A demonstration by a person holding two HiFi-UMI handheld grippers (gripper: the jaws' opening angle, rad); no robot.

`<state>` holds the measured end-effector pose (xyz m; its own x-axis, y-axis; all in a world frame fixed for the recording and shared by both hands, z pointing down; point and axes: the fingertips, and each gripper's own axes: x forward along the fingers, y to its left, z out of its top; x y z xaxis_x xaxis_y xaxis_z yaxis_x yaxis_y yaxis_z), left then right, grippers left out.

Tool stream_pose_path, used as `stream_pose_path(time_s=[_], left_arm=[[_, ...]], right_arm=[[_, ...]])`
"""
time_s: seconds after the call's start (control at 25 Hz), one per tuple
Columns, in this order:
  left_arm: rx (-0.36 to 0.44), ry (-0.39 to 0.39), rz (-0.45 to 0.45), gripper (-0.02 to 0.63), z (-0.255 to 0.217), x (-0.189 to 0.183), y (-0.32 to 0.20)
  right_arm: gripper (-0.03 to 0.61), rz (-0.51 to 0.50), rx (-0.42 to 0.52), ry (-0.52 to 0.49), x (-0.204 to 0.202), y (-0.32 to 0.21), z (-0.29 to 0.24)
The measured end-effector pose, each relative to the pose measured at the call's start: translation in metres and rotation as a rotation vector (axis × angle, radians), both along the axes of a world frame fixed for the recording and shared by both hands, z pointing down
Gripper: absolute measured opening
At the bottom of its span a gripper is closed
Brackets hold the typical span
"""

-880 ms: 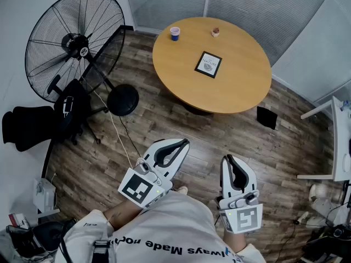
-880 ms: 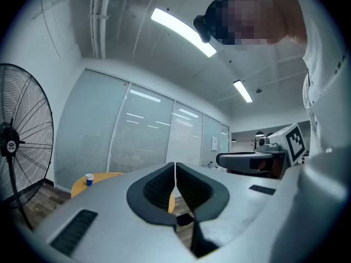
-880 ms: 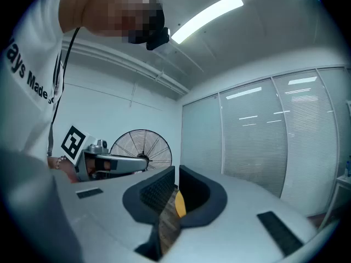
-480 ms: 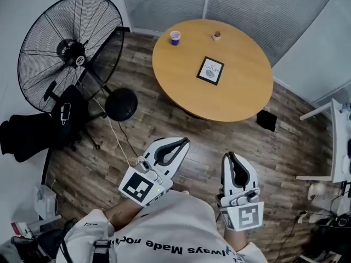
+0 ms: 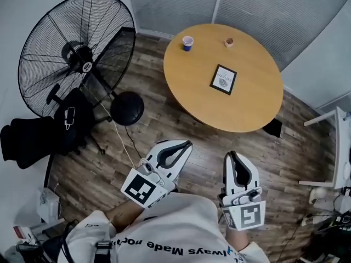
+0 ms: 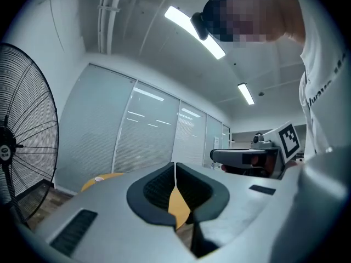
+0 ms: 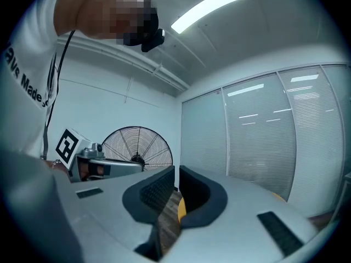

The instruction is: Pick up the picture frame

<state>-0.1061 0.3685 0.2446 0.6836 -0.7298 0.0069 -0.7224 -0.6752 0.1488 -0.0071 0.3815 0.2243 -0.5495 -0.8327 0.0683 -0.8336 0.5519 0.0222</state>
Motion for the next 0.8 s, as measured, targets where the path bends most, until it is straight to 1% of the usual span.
stream_pose_path(time_s=[0.08, 0.16, 0.32, 0.44, 0.64, 0.8], left_arm=[[-0.002, -0.016, 0.004, 0.032, 0.006, -0.013, -0.005], [-0.006, -0.012, 0.004, 0.032, 0.007, -0.024, -0.007], [-0.013, -0.004, -0.001, 0.032, 0.009, -0.039, -0.003], [-0.021, -0.019, -0.006, 0.032, 0.016, -0.048, -0.006], [-0.01, -0.002, -0.016, 0.032, 0.013, -0.055, -0.011], [0.003, -0.003, -0.005, 0.032, 0.01, -0.048, -0.018]], right_arm=[[0.048, 0.005, -0.005, -0.006, -0.012, -0.004, 0.003], [0.048, 0.013, -0.014, -0.011, -0.022, -0.005, 0.006], [0.048, 0.025, -0.032, 0.005, -0.031, -0.007, 0.014], [0.048, 0.029, -0.034, 0.004, -0.036, -0.012, 0.016], [0.048, 0.03, -0.017, 0.016, -0.043, -0.016, 0.015], [0.048, 0.042, 0.001, 0.016, -0.036, -0.022, 0.012]])
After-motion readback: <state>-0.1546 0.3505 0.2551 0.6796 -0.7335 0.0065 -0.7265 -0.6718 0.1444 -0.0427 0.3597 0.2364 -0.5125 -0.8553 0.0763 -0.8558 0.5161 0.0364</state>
